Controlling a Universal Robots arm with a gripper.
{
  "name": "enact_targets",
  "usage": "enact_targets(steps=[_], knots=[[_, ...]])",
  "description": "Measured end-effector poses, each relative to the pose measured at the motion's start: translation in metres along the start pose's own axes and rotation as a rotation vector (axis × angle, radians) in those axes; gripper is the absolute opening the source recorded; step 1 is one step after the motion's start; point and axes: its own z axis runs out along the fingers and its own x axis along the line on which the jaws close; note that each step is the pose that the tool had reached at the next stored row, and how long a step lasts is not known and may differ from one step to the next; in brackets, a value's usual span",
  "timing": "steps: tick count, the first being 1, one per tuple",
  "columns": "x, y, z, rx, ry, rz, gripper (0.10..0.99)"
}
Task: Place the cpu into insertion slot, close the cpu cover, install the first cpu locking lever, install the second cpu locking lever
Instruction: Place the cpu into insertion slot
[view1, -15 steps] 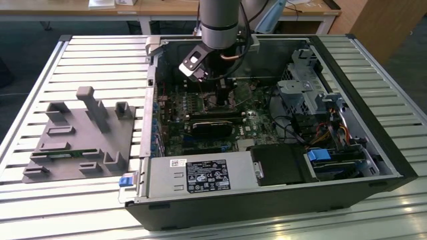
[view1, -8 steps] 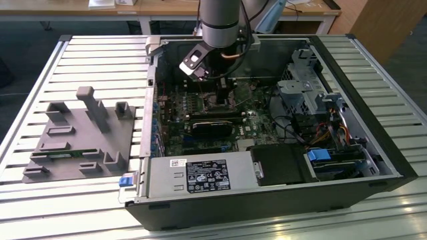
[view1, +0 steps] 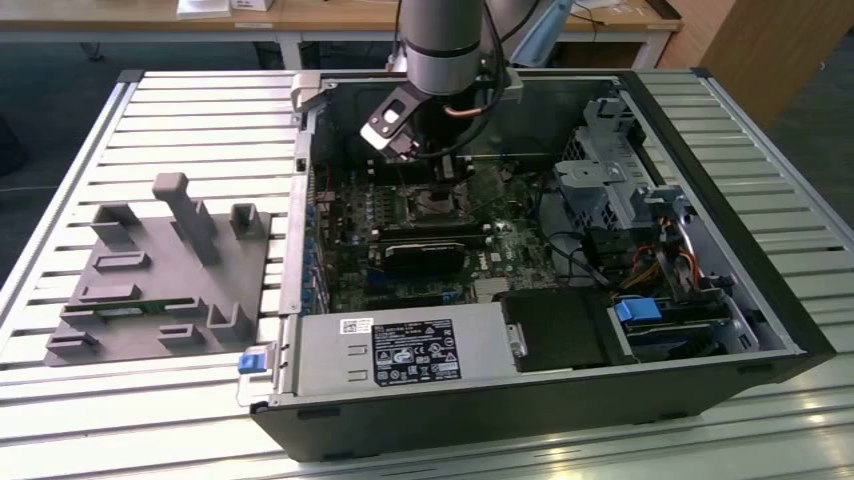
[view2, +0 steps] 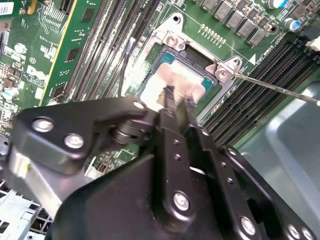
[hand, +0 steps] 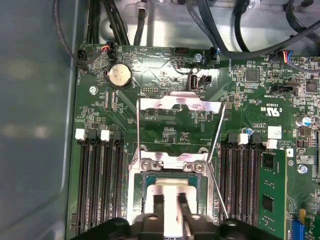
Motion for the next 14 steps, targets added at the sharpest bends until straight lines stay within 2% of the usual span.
enact_targets(steps=[3, 4, 14], knots=[[0.0, 0.0015, 0.0001, 0.003, 0.0001, 0.001, 0.125], [-0.0001, 0.0037, 0.0002, 0.007, 0.0001, 0.002, 0.106], [-0.0001, 0.0039, -0.0022, 0.007, 0.0001, 0.002, 0.106]])
